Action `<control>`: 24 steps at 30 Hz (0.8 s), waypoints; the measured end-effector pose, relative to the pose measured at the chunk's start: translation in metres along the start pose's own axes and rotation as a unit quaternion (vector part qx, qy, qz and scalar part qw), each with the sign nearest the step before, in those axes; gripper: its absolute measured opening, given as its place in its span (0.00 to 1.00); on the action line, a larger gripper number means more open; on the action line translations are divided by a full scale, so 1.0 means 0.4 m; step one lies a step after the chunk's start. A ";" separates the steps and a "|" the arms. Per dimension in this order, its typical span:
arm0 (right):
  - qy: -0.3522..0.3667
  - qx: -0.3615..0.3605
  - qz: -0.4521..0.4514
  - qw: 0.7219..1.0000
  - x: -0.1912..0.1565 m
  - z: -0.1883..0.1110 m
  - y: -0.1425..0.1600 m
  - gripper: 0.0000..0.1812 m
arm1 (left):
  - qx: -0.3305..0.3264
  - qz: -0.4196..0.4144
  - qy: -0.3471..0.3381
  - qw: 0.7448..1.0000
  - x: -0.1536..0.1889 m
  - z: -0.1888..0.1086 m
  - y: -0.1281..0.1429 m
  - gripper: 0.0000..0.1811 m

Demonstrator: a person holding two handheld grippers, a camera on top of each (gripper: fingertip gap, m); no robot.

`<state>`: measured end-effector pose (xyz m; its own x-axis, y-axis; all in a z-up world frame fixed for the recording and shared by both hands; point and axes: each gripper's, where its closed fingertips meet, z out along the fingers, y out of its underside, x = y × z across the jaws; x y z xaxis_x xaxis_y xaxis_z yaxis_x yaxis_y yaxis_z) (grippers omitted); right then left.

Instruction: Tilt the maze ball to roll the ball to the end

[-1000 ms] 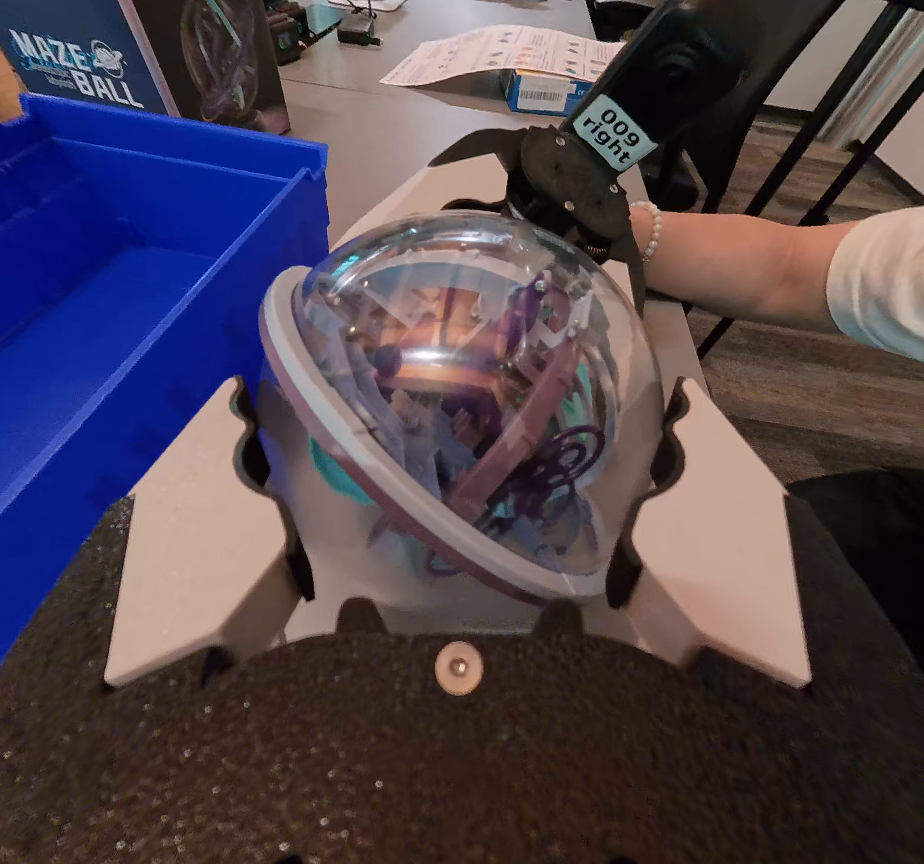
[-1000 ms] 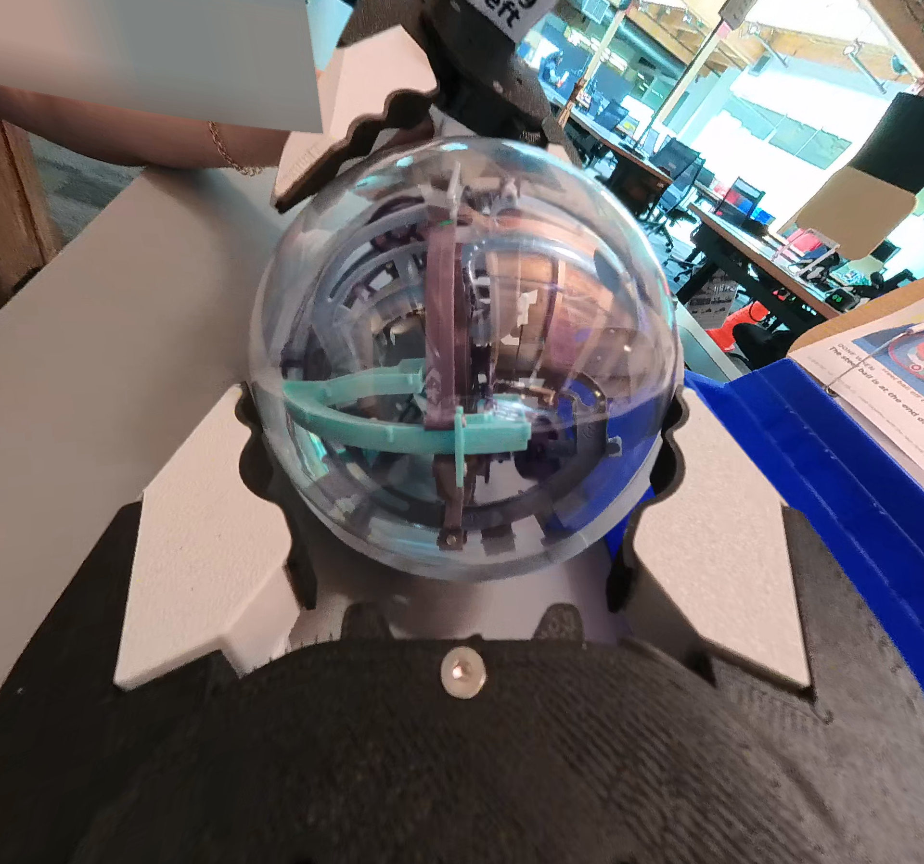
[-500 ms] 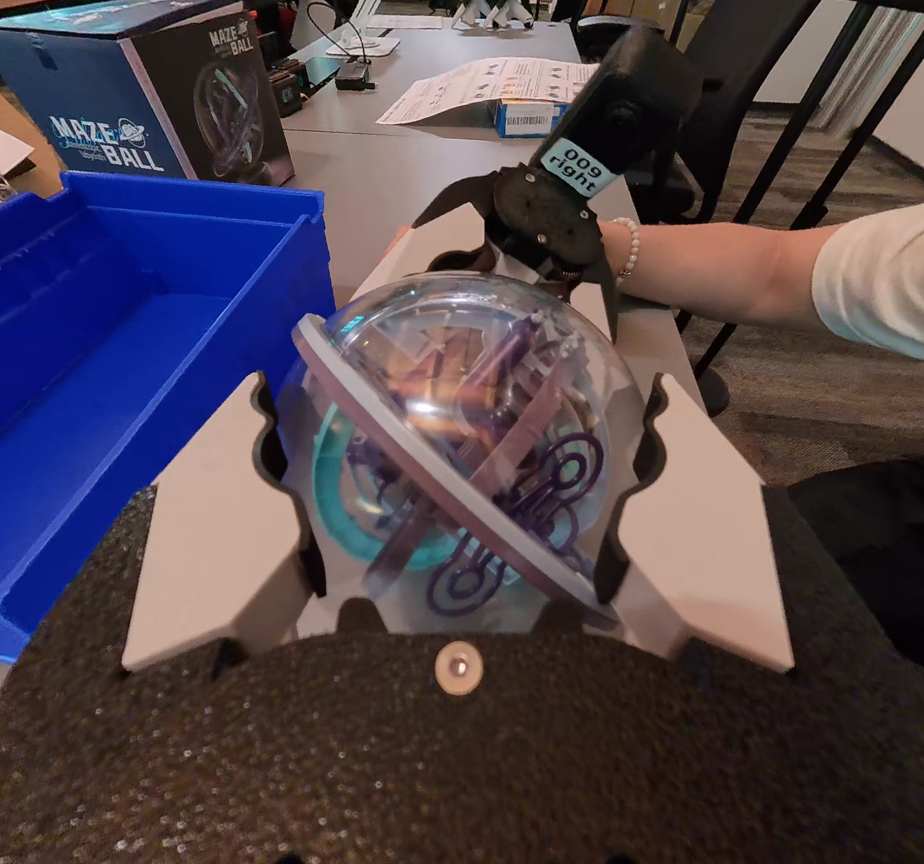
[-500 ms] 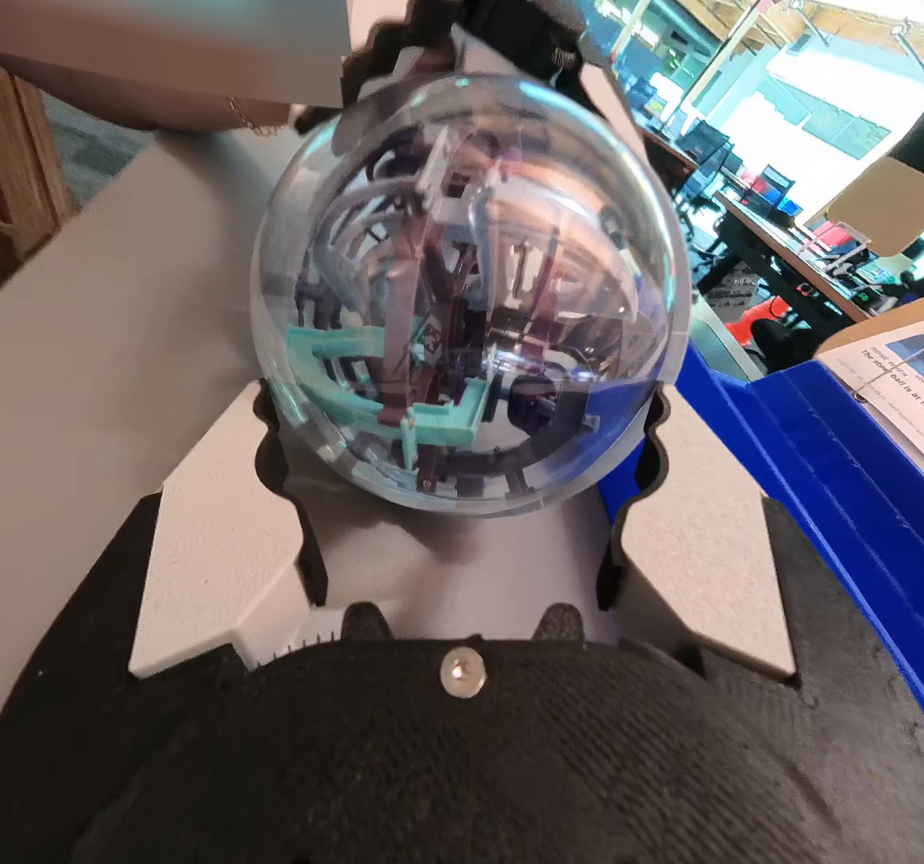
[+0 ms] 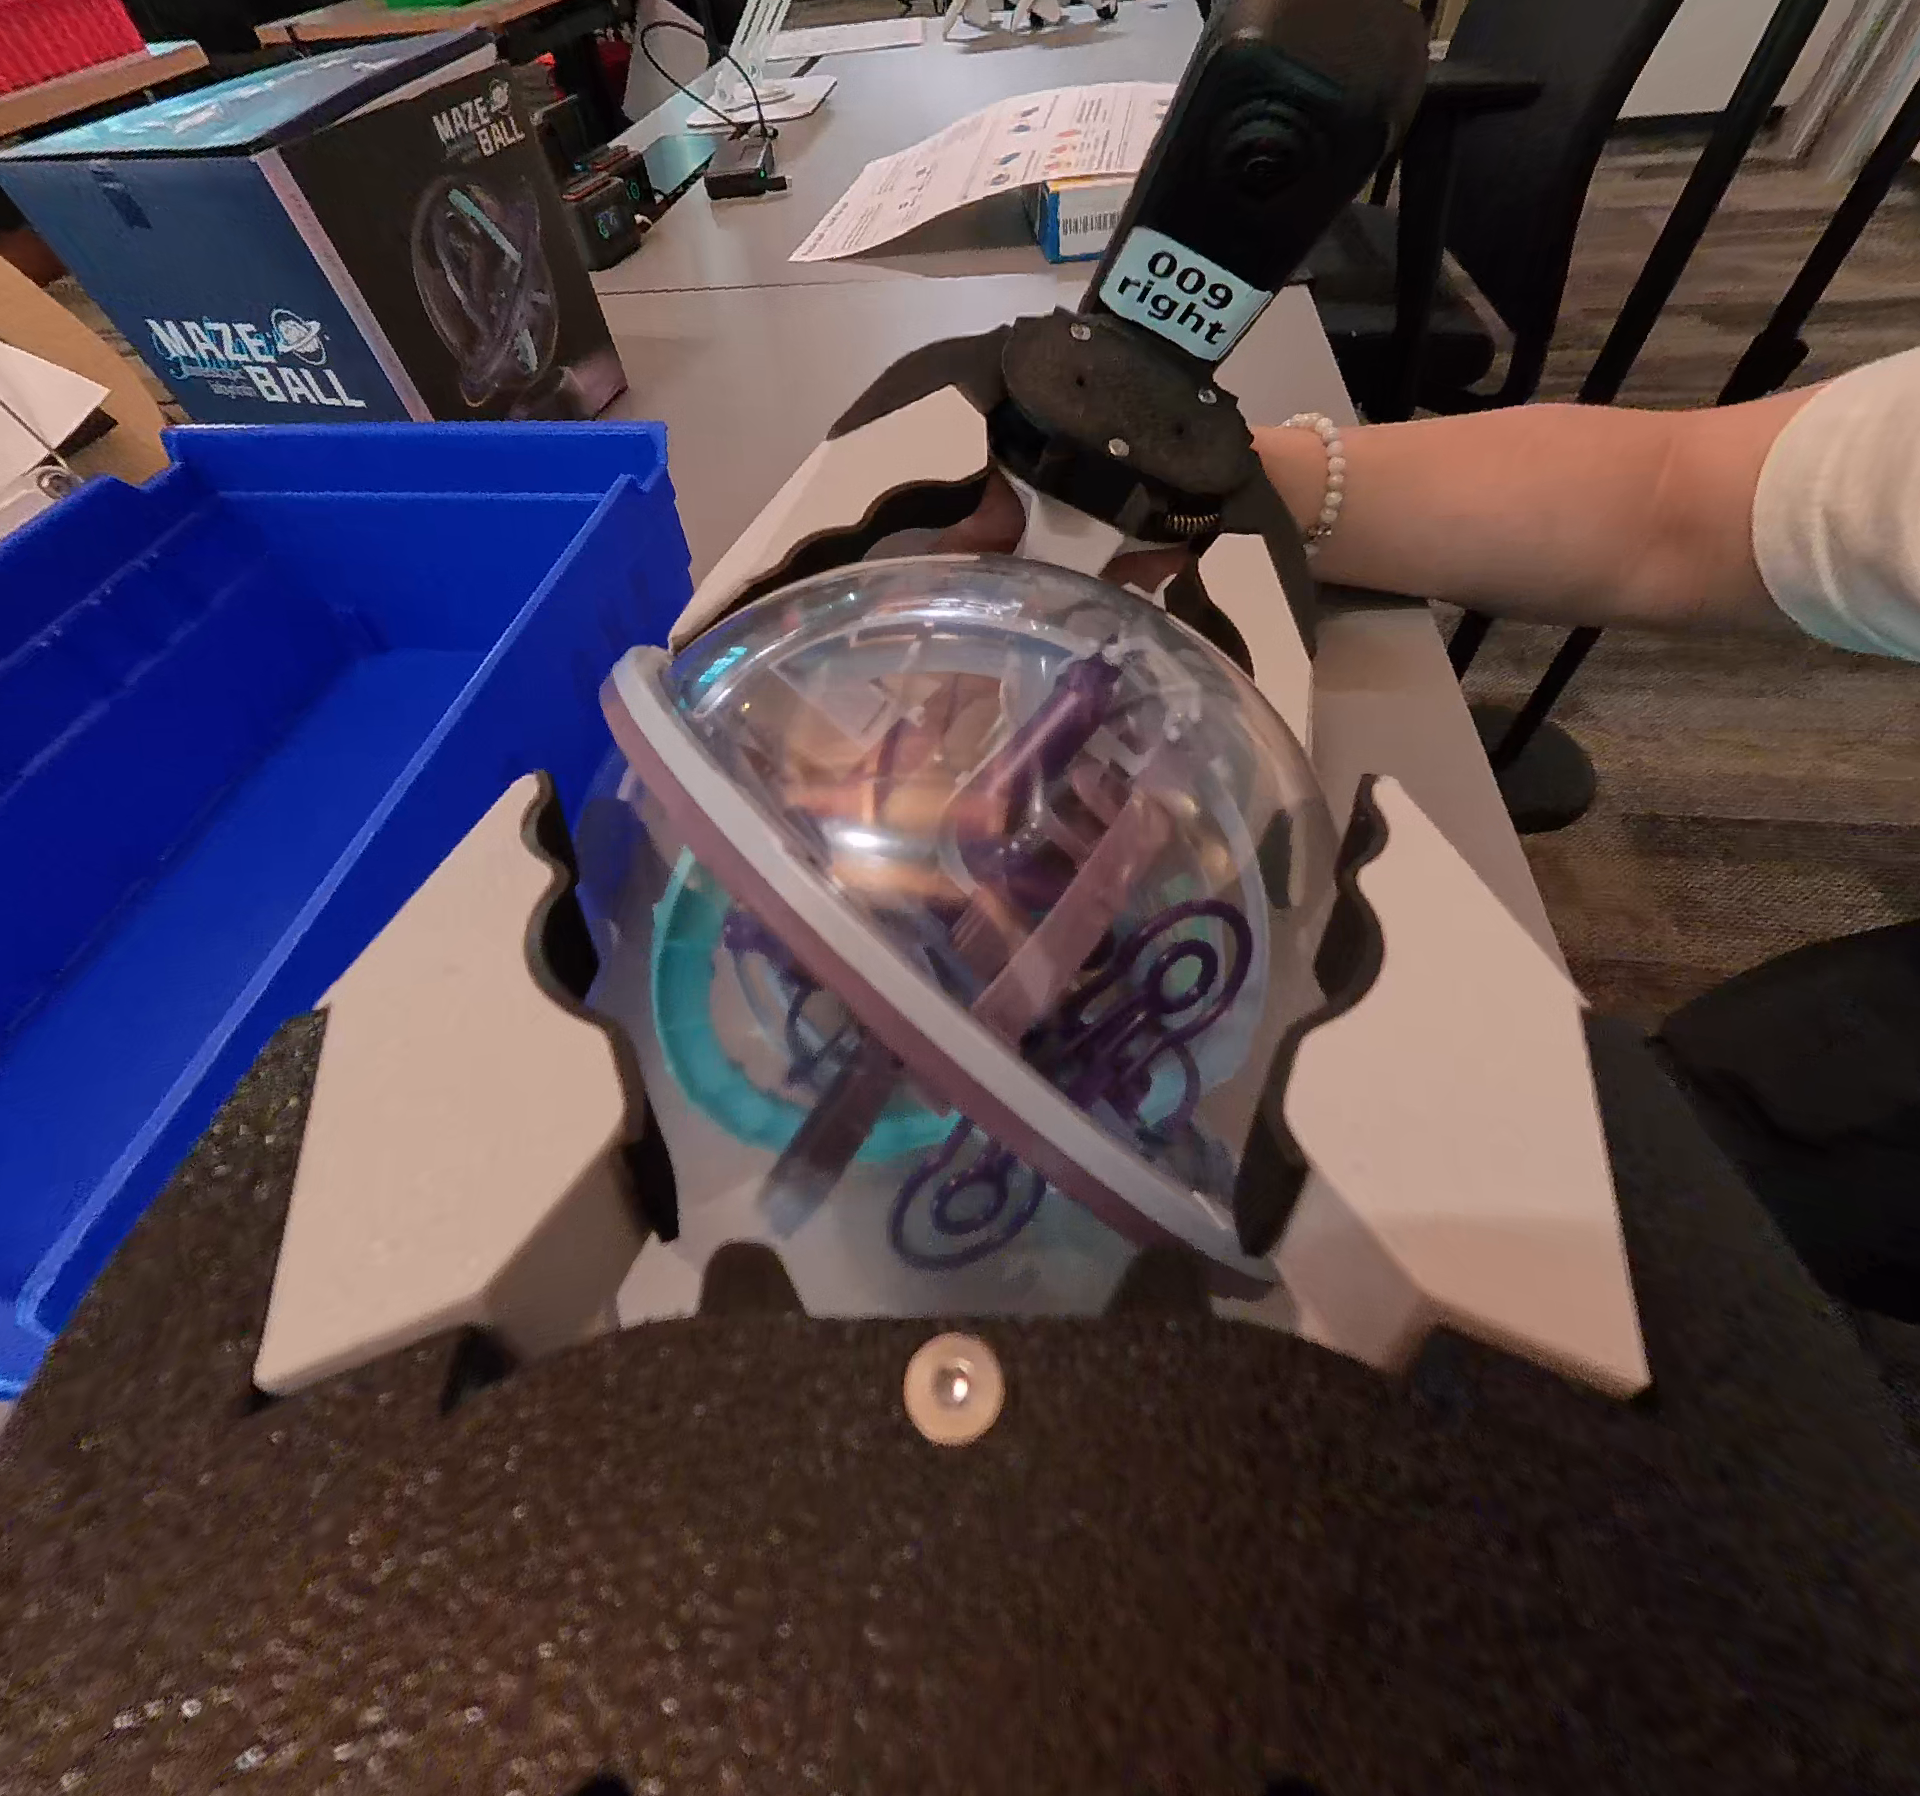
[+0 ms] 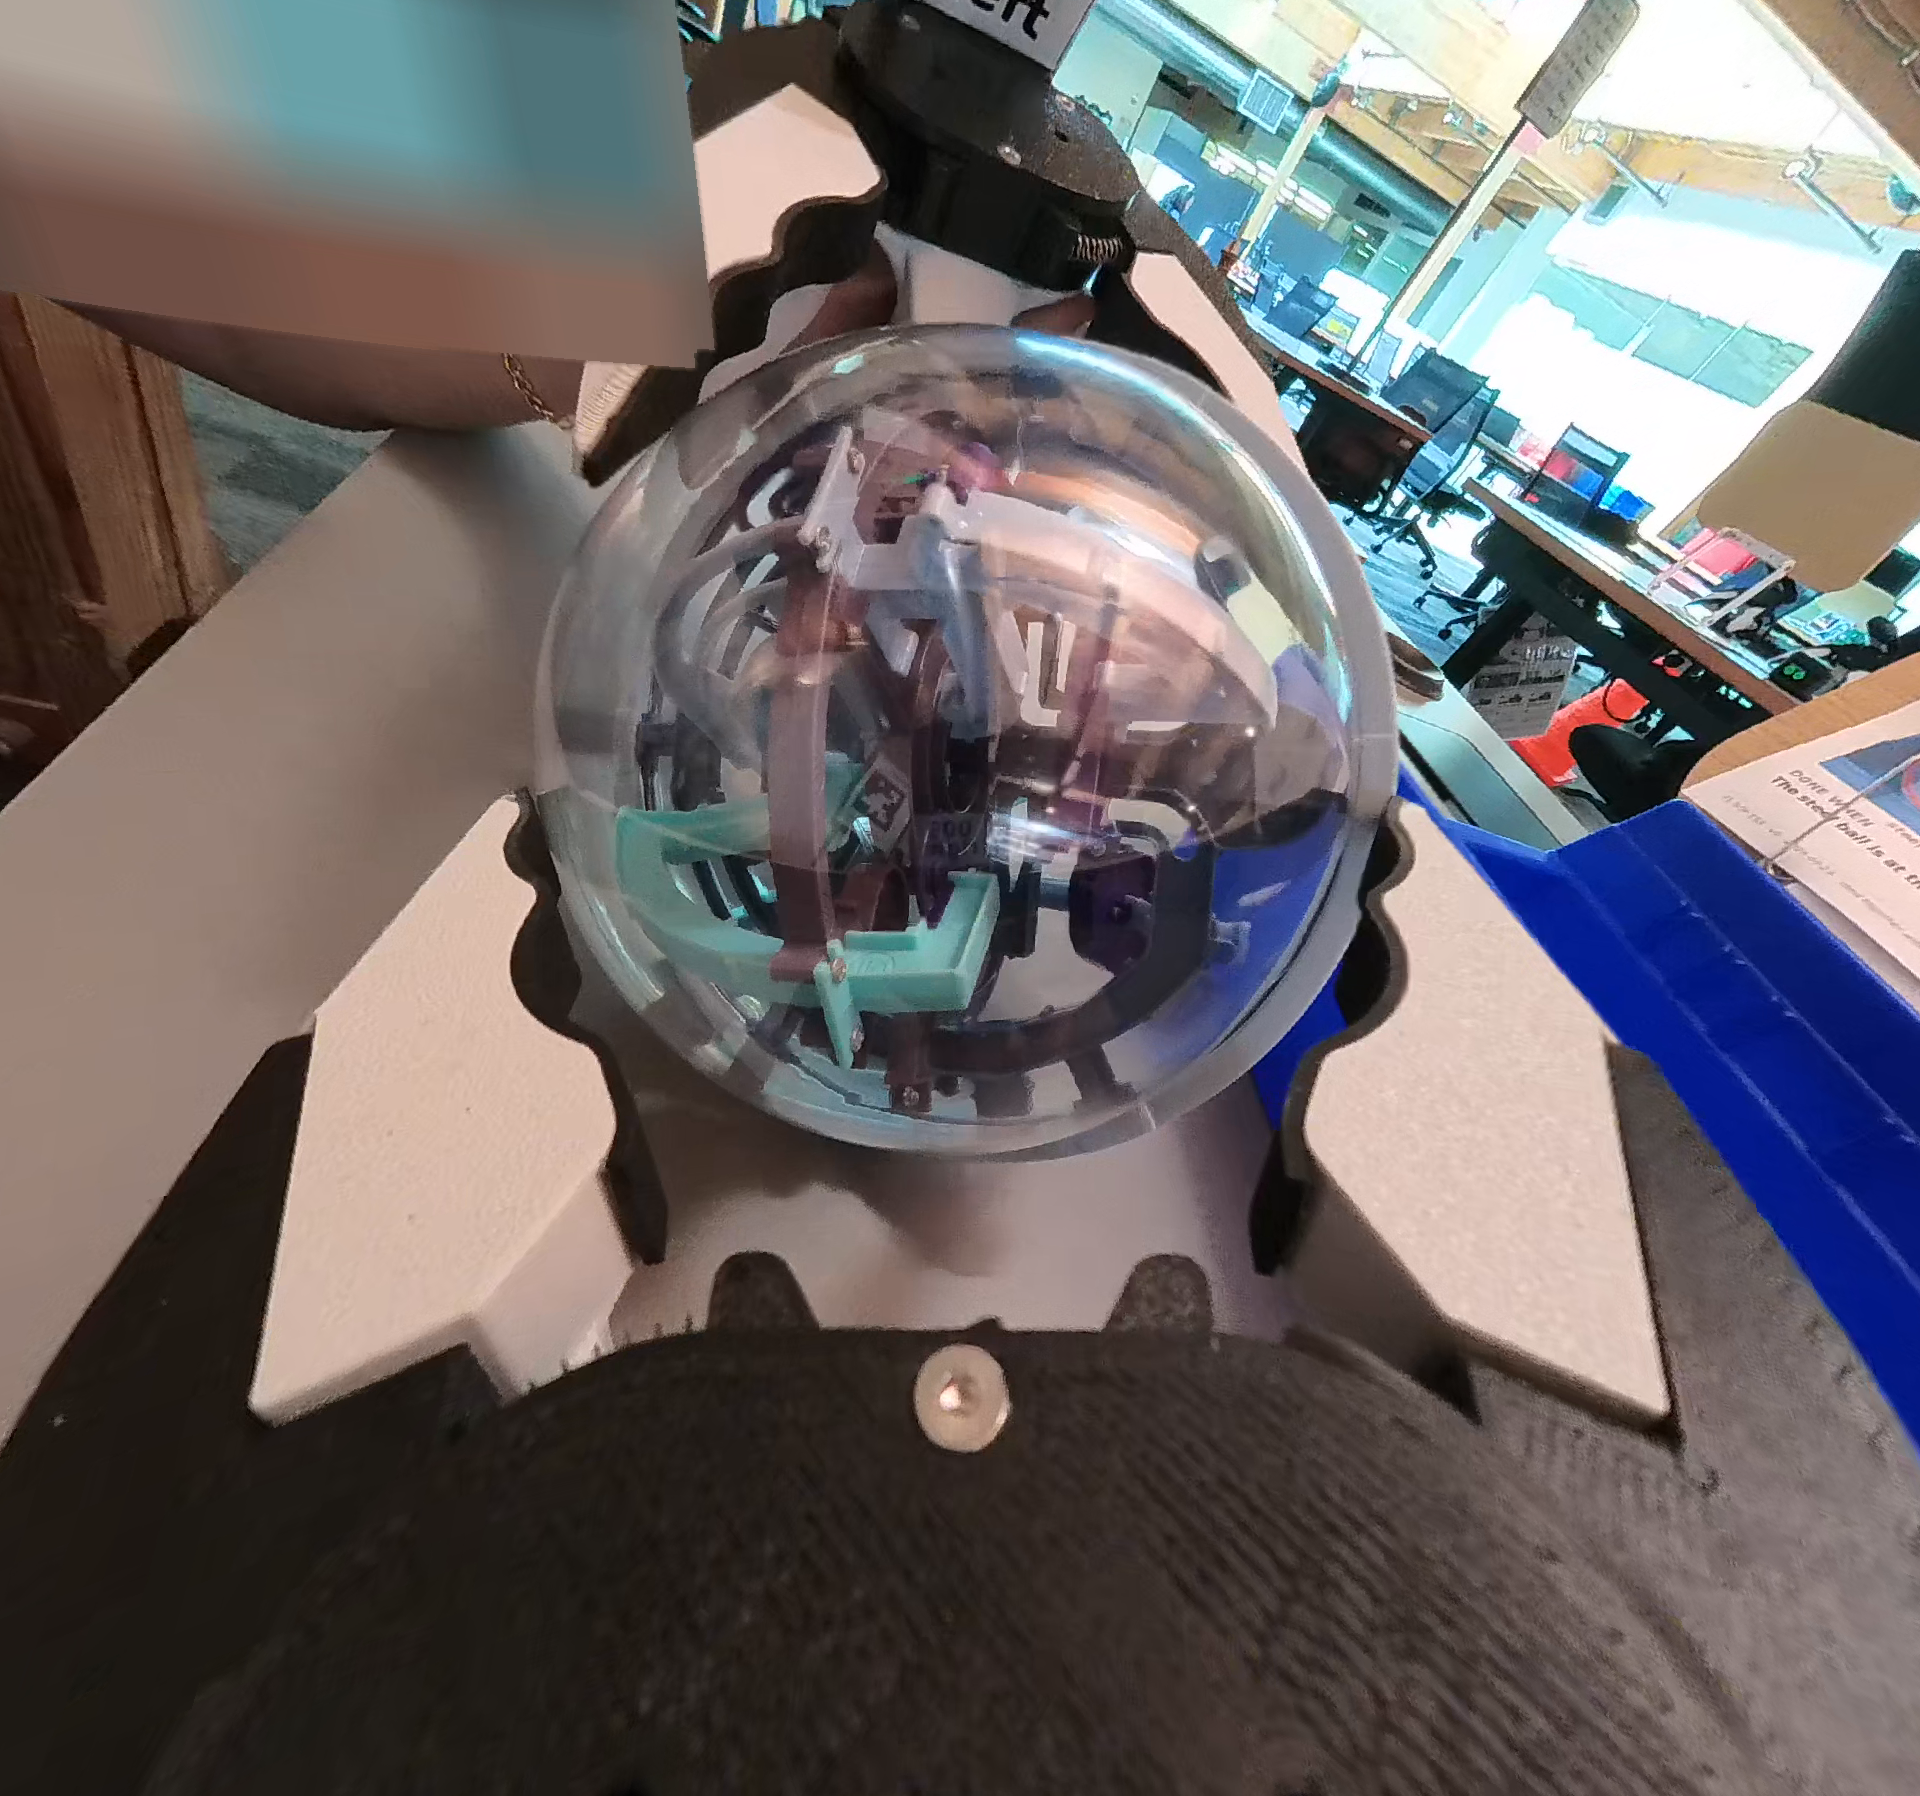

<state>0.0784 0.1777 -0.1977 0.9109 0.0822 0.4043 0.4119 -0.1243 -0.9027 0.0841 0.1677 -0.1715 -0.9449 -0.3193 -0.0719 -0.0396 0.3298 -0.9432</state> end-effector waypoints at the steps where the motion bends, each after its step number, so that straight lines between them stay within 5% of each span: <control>1: 0.000 -0.002 -0.005 1.000 0.000 -0.003 0.000 0.82 | -0.003 0.005 -0.002 1.000 0.001 0.001 0.001 0.77; 14: -0.009 -0.012 0.041 0.999 0.007 -0.003 0.028 0.86 | 0.006 0.013 -0.015 1.000 0.001 0.015 -0.005 0.78; 24: -0.014 -0.057 -0.017 0.998 0.002 -0.030 0.052 0.82 | -0.015 0.058 -0.033 0.998 0.017 0.042 0.011 0.85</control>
<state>0.0881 0.1633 -0.2143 0.8964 0.1162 0.4278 0.4433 -0.2328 -0.8656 0.0829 0.1521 -0.1815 -0.9205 -0.3345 -0.2022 0.0585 0.3937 -0.9174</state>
